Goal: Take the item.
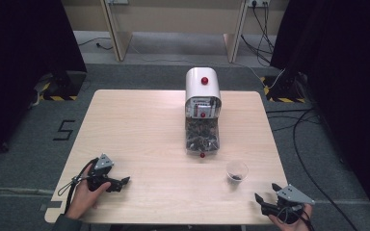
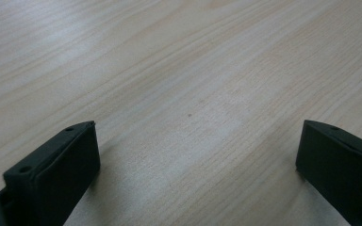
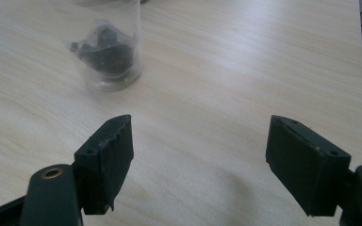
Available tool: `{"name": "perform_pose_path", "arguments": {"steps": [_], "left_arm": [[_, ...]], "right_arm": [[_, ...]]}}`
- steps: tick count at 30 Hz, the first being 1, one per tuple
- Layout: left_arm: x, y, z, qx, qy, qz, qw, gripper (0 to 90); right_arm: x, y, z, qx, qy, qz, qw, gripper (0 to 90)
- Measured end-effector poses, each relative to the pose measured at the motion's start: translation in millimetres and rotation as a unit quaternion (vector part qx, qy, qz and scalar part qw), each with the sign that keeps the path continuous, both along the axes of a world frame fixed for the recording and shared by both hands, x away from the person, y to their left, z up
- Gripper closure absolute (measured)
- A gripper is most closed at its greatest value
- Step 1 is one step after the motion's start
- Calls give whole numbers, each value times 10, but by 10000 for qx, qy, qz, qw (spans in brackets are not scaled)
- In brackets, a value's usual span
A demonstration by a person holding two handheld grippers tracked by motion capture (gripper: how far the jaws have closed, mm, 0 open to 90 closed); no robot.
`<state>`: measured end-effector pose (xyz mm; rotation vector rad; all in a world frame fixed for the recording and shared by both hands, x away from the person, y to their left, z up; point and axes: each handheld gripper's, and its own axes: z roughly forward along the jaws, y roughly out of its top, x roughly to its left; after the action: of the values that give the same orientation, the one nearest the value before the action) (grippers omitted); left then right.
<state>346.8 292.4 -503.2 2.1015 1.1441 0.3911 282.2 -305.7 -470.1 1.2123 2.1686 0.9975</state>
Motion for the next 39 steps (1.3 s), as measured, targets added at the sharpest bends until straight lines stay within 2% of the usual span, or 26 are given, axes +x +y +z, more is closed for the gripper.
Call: {"name": "perform_pose_path", "arguments": {"steps": [11, 16, 19, 24, 26, 34, 36, 39], "left_arm": [[-2, 0, 0, 1, -1, 6, 10000, 0], [-4, 3, 1, 10, 0, 5, 10000, 0], [-4, 3, 1, 16, -1, 4, 10000, 0], [-4, 3, 1, 12, -1, 4, 10000, 0], [-4, 3, 1, 15, -3, 4, 10000, 0], [-4, 3, 1, 13, -1, 3, 10000, 0], [-4, 3, 1, 15, -3, 4, 10000, 0], [-4, 3, 1, 16, -3, 4, 10000, 0]], "right_arm": [[-42, -11, -77, -30, 182, 39, 9998, 206], [-50, -22, -130, -113, 390, 39, 9992, 176], [-58, -48, -143, 33, 483, 23, 9988, 165], [-96, -63, -154, 41, 493, 102, 9987, 118], [-96, -76, -166, 30, 432, 187, 9989, 108], [-107, -82, -182, 68, 387, 234, 9990, 92], [-120, -72, -181, 111, 435, 181, 9988, 91], [-111, -81, -185, 83, 377, 234, 9990, 90]]}}
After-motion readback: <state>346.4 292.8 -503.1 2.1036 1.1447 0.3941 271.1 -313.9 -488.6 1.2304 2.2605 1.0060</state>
